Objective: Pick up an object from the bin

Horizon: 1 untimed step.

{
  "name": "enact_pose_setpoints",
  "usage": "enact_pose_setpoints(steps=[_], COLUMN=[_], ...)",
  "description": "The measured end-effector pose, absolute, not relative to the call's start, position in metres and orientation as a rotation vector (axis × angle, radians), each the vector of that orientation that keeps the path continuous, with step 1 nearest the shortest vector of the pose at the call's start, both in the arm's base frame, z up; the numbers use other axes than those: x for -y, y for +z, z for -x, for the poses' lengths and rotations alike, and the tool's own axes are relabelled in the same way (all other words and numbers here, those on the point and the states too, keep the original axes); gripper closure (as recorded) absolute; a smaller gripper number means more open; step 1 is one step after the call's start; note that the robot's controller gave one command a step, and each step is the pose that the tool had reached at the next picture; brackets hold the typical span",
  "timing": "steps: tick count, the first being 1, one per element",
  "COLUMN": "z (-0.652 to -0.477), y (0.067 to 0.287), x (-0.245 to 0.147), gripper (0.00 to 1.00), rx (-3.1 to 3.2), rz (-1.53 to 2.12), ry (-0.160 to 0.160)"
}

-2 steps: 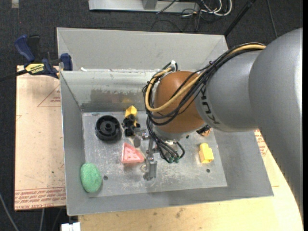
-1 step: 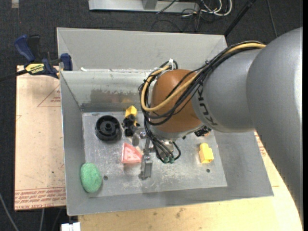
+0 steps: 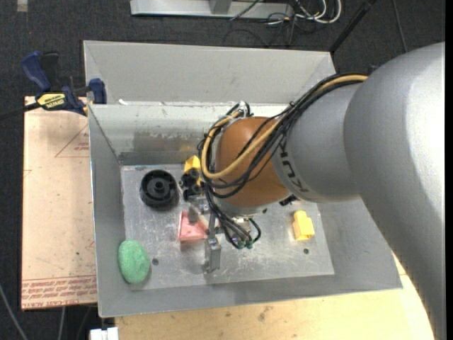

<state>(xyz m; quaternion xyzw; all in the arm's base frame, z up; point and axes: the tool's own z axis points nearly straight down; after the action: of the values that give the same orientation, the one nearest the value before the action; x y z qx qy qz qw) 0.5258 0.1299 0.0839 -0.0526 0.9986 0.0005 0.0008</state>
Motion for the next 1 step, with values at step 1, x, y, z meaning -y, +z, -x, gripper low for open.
enact_pose_setpoints(steps=[1], z=[-0.5183], y=[0.0712], x=[-0.133], gripper=[1.0], rx=[-3.138], rz=[0.046], ry=[0.004])
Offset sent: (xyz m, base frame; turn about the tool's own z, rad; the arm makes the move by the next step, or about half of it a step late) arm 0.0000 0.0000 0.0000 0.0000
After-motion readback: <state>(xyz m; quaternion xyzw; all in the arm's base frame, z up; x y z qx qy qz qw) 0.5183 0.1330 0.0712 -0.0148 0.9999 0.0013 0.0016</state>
